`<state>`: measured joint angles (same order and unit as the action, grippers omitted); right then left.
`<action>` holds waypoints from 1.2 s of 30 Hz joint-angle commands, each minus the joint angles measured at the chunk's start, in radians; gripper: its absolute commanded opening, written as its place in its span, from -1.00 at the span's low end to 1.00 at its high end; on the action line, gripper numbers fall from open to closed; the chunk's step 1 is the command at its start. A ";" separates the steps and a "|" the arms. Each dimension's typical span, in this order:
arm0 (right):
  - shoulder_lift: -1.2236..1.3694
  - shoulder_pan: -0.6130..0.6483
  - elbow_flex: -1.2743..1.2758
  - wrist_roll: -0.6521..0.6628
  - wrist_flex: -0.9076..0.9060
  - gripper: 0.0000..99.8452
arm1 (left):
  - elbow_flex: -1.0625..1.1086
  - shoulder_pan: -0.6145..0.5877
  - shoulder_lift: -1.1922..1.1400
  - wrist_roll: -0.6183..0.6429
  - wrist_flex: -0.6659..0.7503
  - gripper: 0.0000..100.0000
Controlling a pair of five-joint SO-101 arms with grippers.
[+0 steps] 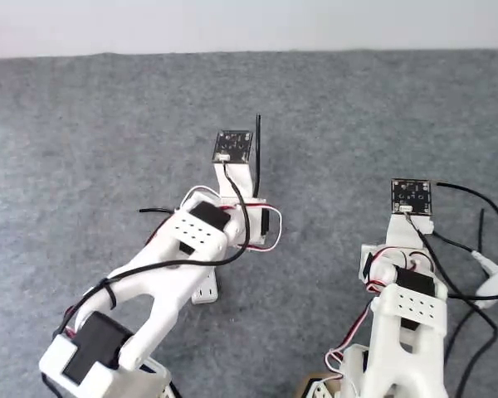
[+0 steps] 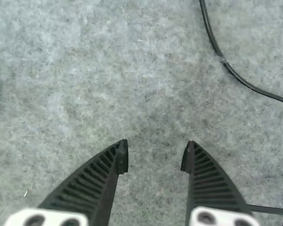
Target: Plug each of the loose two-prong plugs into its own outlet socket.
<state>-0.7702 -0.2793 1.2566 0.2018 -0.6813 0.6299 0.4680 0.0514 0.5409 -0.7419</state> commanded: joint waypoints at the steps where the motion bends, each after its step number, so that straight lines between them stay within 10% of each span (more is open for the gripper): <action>1: -0.002 0.007 -0.009 0.011 0.018 -0.63 | -0.012 0.011 0.017 0.006 0.029 -0.97; 19: 0.001 0.007 -0.009 0.011 0.018 -0.63 | -0.101 -0.032 0.097 0.002 -0.218 -0.73; 36: -0.007 0.156 -0.002 -0.008 -0.047 -0.63 | 0.591 -0.503 0.799 -0.285 -0.075 -0.73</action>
<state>-0.7702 -0.1580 1.2720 0.2018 -0.7150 1.1485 -0.0046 0.7173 0.3153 -0.8431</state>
